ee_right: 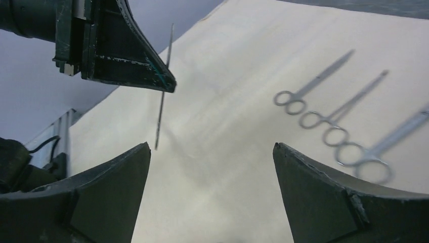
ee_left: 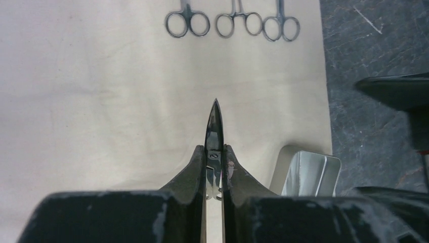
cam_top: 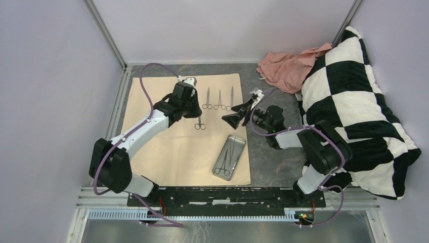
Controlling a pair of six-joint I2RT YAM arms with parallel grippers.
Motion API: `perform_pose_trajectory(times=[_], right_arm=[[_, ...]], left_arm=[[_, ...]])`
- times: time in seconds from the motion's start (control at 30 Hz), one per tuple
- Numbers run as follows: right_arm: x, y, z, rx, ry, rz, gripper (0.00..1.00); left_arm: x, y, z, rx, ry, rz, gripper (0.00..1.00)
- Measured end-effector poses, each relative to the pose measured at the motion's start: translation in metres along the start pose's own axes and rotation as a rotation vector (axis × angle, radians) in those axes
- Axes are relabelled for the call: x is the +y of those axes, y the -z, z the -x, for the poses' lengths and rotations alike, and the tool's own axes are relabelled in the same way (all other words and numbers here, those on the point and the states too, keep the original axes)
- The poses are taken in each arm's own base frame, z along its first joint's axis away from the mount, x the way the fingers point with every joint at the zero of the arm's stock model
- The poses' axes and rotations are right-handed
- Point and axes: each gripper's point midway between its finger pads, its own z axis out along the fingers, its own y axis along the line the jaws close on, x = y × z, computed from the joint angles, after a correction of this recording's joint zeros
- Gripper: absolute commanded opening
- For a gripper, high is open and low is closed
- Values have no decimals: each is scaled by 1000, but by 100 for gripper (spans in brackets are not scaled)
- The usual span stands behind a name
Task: Open and lay out the surgical kit
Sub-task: Place the medical item in the surgical kit.
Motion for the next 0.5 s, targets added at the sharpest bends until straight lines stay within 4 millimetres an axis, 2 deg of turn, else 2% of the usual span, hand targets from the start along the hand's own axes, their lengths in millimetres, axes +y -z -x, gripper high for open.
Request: perform_pose_trajectory(times=[0.13, 0.23, 0.5], right_arm=[[-26, 24, 22, -14, 110, -123, 98], [-36, 33, 32, -17, 173, -179, 98], [-55, 43, 21, 20, 154, -236, 98]], left_arm=[[12, -9, -7, 85, -50, -47, 2], [7, -9, -20, 147, -121, -112, 2], [-6, -6, -40, 251, -262, -294, 2]])
